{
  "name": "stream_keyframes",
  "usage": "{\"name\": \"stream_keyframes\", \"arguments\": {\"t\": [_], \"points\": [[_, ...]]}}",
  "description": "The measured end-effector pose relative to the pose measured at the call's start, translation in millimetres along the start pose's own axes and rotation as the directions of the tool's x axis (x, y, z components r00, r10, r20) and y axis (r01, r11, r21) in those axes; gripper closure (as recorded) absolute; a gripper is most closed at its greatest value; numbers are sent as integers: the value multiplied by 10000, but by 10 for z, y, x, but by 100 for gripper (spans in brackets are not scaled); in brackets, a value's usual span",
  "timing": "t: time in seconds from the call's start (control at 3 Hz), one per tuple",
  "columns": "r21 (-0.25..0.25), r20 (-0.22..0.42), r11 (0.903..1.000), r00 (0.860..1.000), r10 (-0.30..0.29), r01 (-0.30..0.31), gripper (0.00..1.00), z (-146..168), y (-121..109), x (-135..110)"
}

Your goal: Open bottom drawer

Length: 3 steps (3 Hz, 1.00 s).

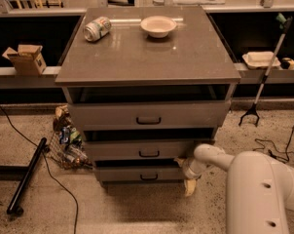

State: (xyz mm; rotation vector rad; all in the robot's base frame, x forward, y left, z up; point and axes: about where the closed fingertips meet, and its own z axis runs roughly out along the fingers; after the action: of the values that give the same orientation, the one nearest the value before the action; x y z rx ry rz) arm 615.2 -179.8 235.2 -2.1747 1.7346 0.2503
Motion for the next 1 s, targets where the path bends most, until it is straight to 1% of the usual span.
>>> {"name": "stream_keyframes", "arguments": {"t": [0.33, 0.67, 1.0], "points": [[-88, -424, 9998, 9990, 148, -152, 0, 124, -197, 143], [-183, -618, 9990, 9973, 396, -408, 0, 230, -242, 236], [-620, -687, 9941, 9940, 851, -894, 0, 436, -91, 303]]}}
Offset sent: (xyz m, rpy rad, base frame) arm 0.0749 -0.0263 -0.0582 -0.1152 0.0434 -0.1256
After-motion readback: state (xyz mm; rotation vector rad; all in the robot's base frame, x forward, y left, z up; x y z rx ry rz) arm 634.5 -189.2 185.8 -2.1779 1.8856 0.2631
